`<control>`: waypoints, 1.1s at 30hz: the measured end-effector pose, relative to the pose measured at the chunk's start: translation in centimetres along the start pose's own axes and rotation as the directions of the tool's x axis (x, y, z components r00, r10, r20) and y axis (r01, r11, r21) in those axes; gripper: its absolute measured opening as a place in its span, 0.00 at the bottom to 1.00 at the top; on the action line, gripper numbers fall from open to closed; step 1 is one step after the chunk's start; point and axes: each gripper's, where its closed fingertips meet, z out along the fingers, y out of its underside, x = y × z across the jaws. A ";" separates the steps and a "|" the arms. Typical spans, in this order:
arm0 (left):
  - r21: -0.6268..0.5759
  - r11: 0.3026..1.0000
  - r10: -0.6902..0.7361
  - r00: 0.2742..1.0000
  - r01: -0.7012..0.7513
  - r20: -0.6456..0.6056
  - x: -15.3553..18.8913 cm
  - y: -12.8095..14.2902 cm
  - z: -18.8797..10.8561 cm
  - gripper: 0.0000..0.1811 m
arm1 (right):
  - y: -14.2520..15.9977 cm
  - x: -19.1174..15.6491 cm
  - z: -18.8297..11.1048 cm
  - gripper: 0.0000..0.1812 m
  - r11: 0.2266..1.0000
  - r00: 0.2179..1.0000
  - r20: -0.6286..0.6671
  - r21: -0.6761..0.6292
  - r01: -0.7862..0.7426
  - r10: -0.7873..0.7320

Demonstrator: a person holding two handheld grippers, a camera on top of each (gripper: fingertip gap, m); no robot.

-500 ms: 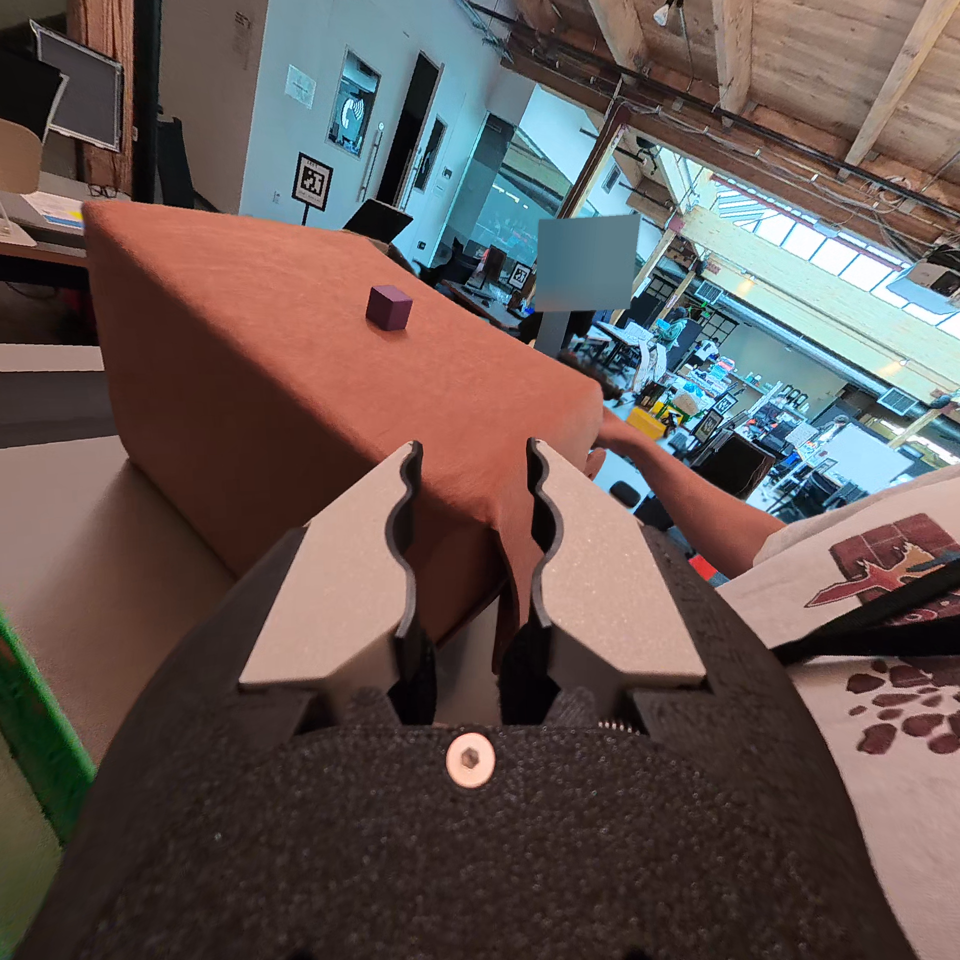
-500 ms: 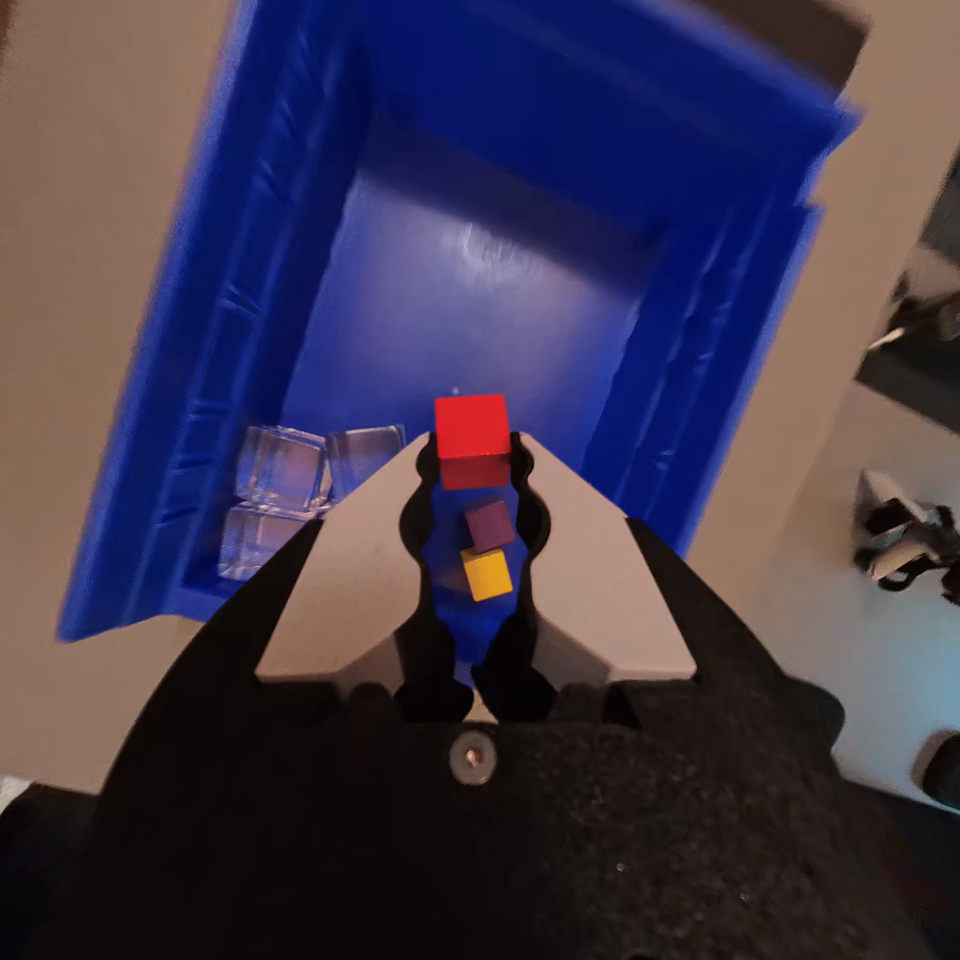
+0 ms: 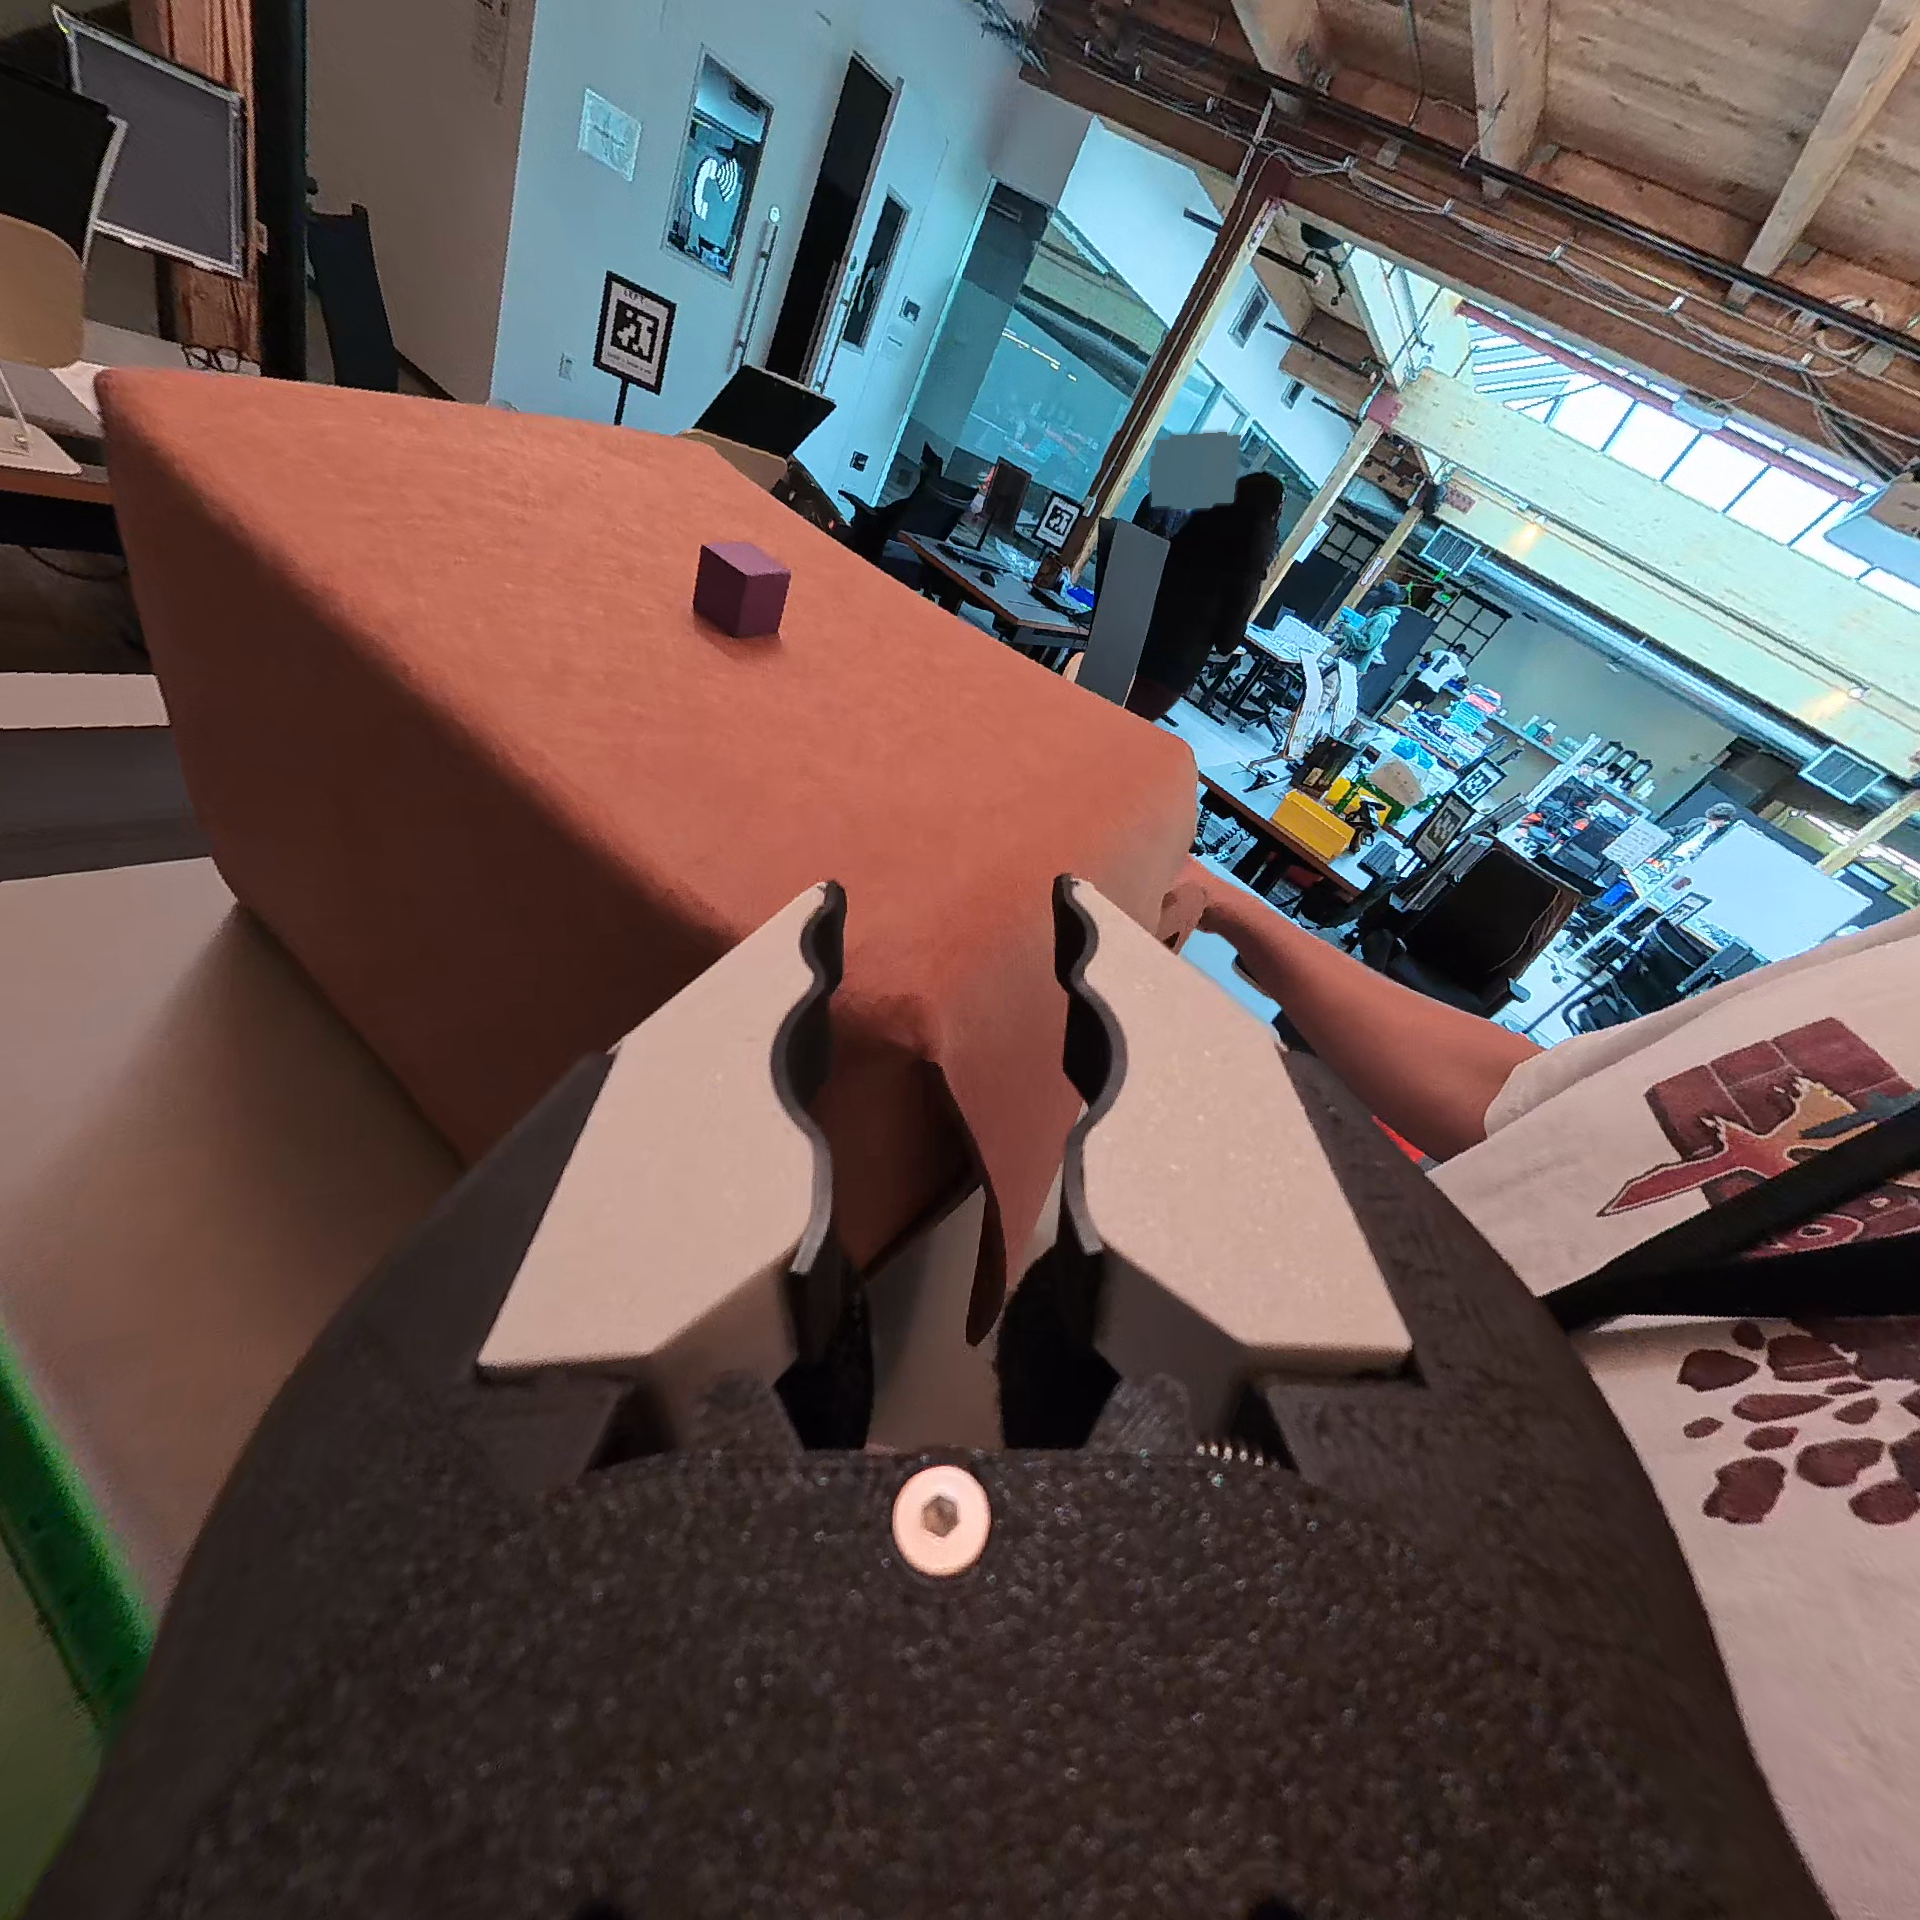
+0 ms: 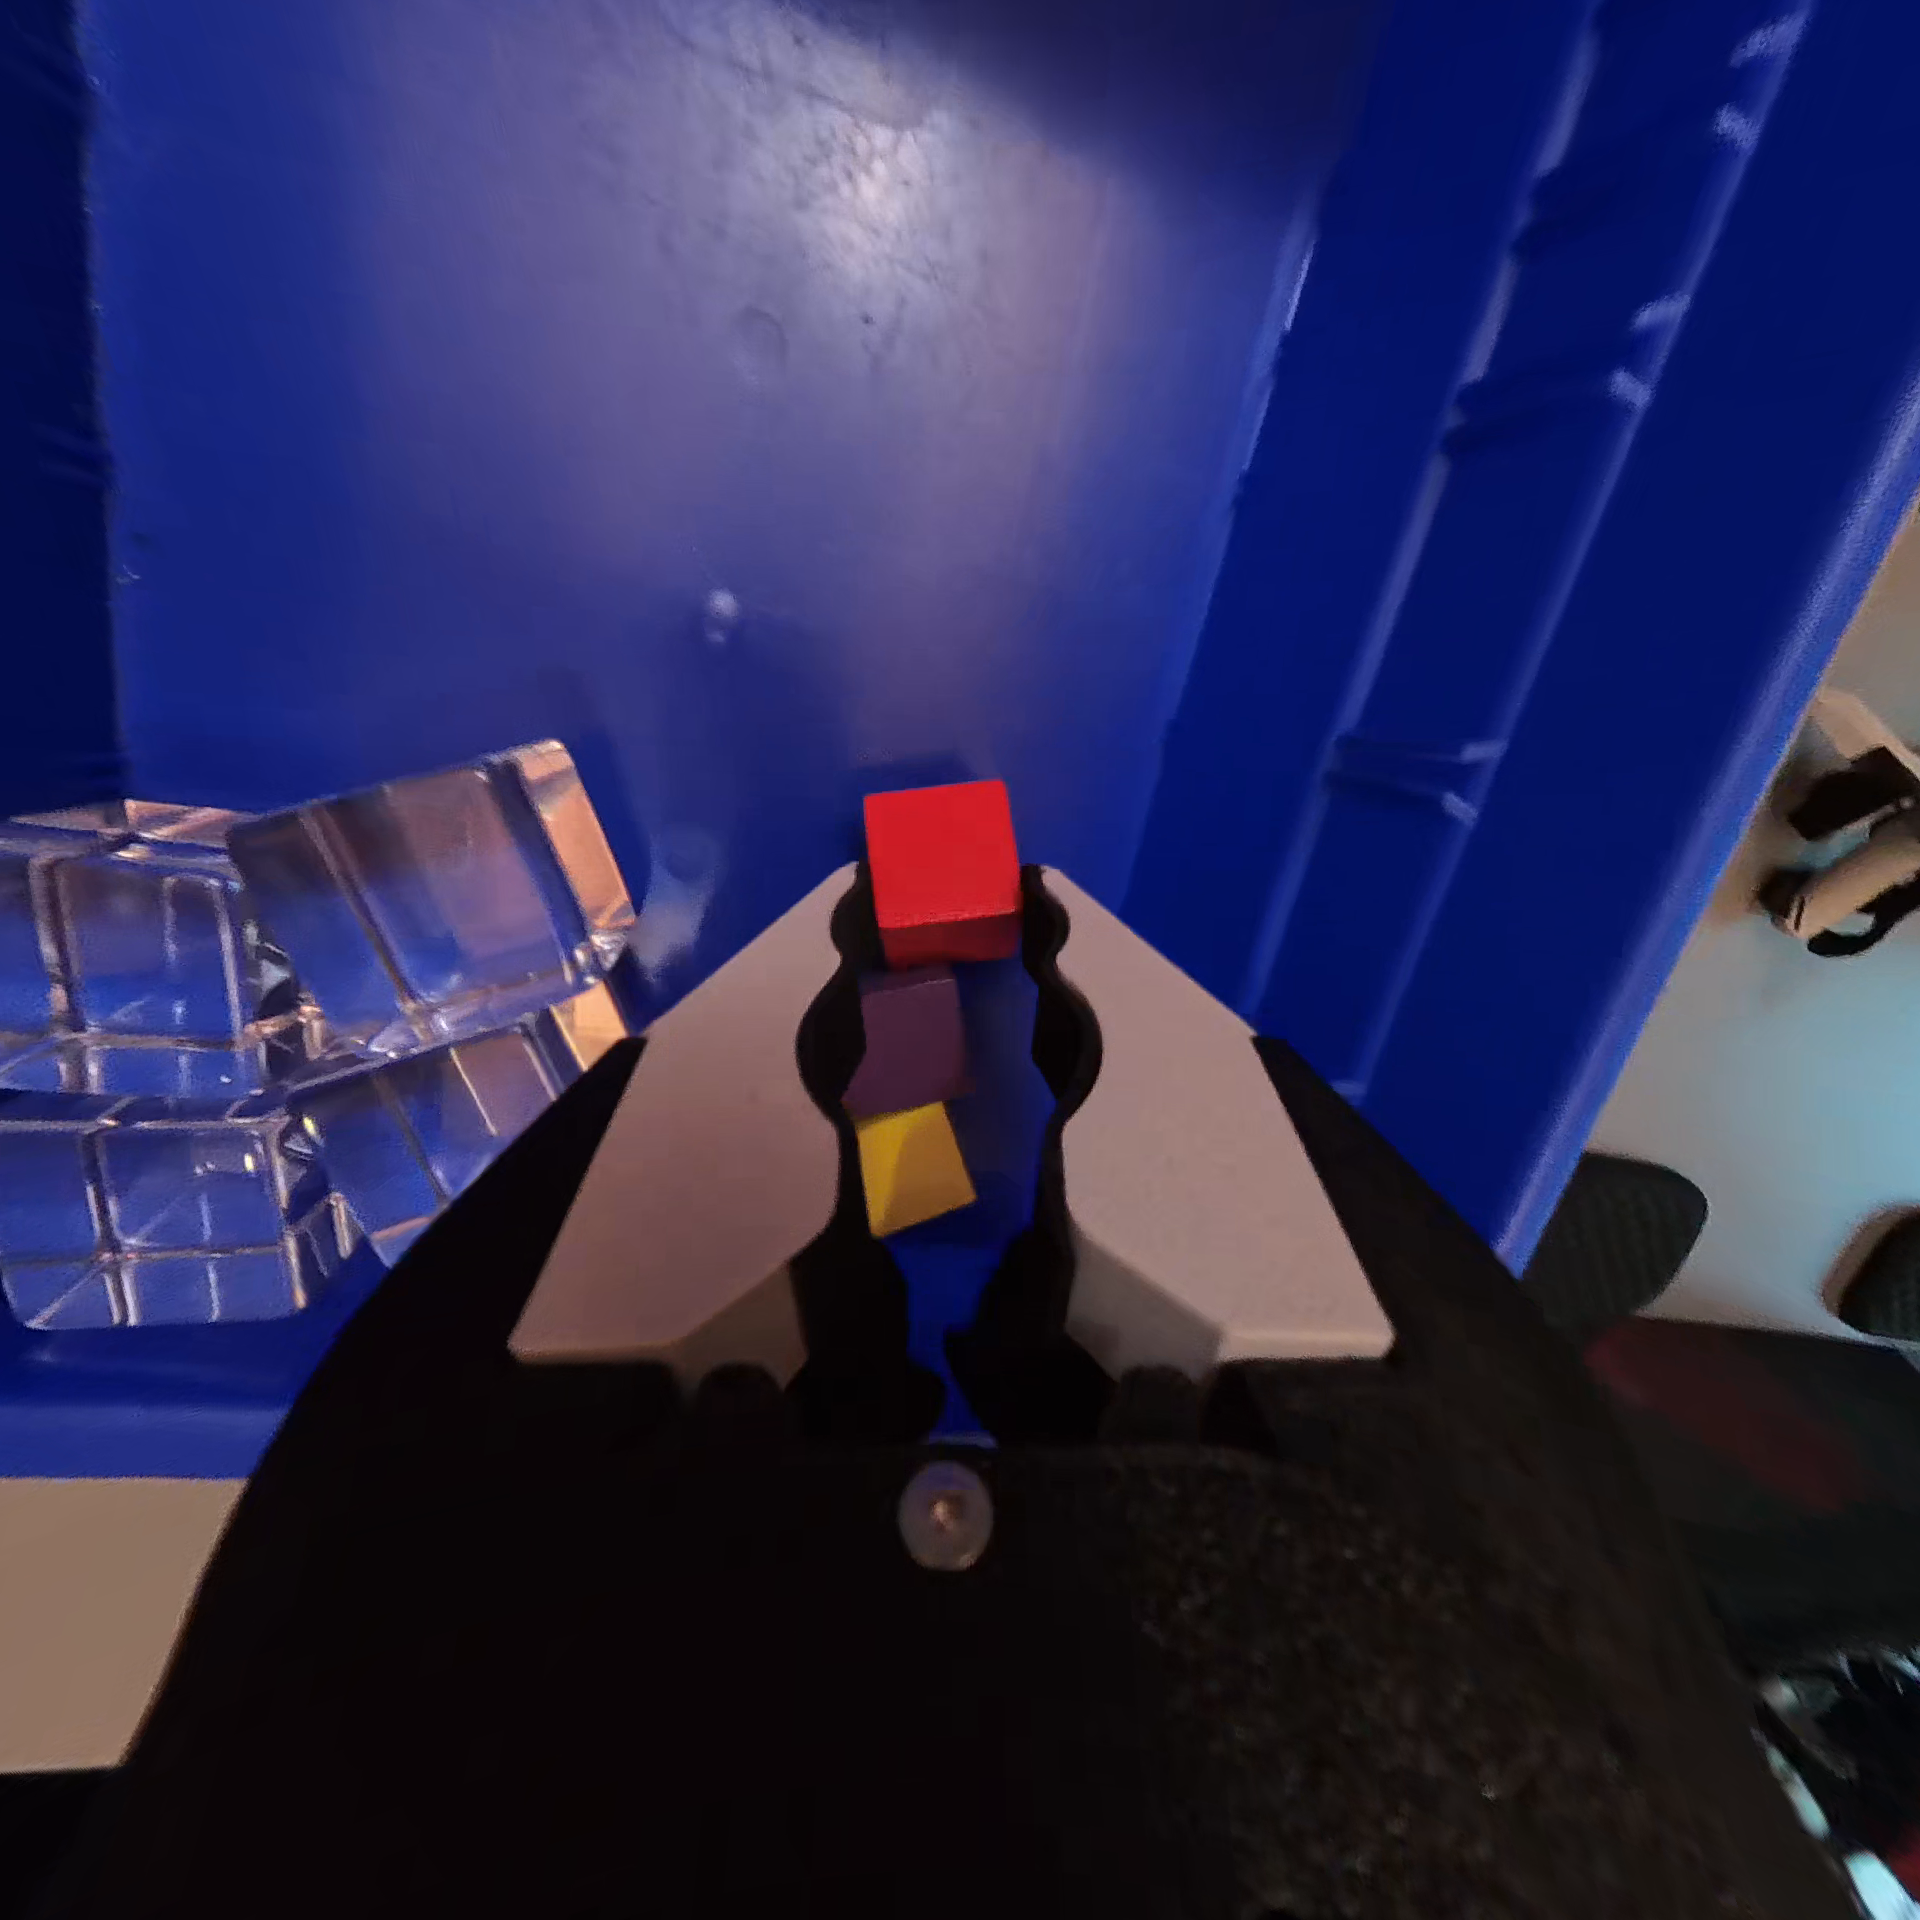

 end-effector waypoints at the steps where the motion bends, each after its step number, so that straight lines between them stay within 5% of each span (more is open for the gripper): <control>1: 0.003 1.000 0.001 1.000 -0.001 0.002 0.0 0.0 -0.3 0.23 | 0.3 0.3 0.0 0.15 1.000 1.000 -0.017 -0.019 0.003 -0.003; 5: 0.017 1.000 -0.003 1.000 0.003 0.000 -0.3 -0.3 -1.5 0.23 | 1.3 1.2 0.1 0.16 0.997 0.997 -0.081 -0.076 0.001 -0.008; 7: 0.021 1.000 0.002 1.000 -0.002 0.006 -0.6 -0.5 -2.3 0.23 | 1.0 1.0 -0.6 0.26 0.998 0.996 -0.087 -0.057 -0.006 0.001; 10: 0.037 0.999 0.011 1.000 -0.012 0.020 -0.9 -1.0 -3.7 0.23 | -1.4 0.7 -4.5 0.30 0.999 0.991 -0.131 0.038 -0.018 0.023; 12: 0.048 0.999 0.015 0.999 -0.016 0.030 -1.3 -1.3 -4.6 0.23 | -5.6 -1.0 -9.4 0.31 0.980 0.993 -0.112 0.199 -0.011 0.034; 14: 0.051 0.999 0.016 0.999 -0.018 0.037 -1.6 -1.5 -5.3 0.23 | -11.8 -5.7 -16.5 0.30 0.895 1.000 0.011 0.446 -0.004 -0.002; 17: 0.058 0.998 0.021 0.999 -0.023 0.038 -2.0 -1.8 -6.2 0.23 | -19.6 -17.5 -29.9 0.30 0.633 0.930 0.213 0.774 0.026 -0.299; 19: 0.065 0.997 0.031 0.999 -0.033 0.037 -2.1 -2.1 -6.7 0.23 | -21.5 -25.9 -37.4 0.28 0.493 0.805 0.270 0.869 0.032 -0.528; 21: 0.076 0.996 0.040 0.999 -0.042 0.036 -2.1 -2.2 -7.2 0.23 | -22.1 -32.6 -40.8 0.24 0.448 0.681 0.257 0.886 0.117 -0.686; 25: 0.103 0.994 0.034 0.999 -0.036 0.020 -2.2 -2.4 -8.0 0.23 | -22.8 -39.4 -36.3 0.27 0.372 0.510 0.053 0.748 0.550 -0.859; 31: 0.099 0.995 0.033 0.999 -0.033 -0.003 -2.0 -1.9 -8.4 0.23 | -25.1 -41.0 -31.6 0.27 0.372 0.407 0.097 0.634 0.678 -0.908; 33: 0.103 0.994 0.030 1.000 -0.029 -0.008 -2.0 -2.0 -8.4 0.23 | -24.9 -41.3 -30.8 0.16 0.363 0.360 0.137 0.624 0.692 -0.923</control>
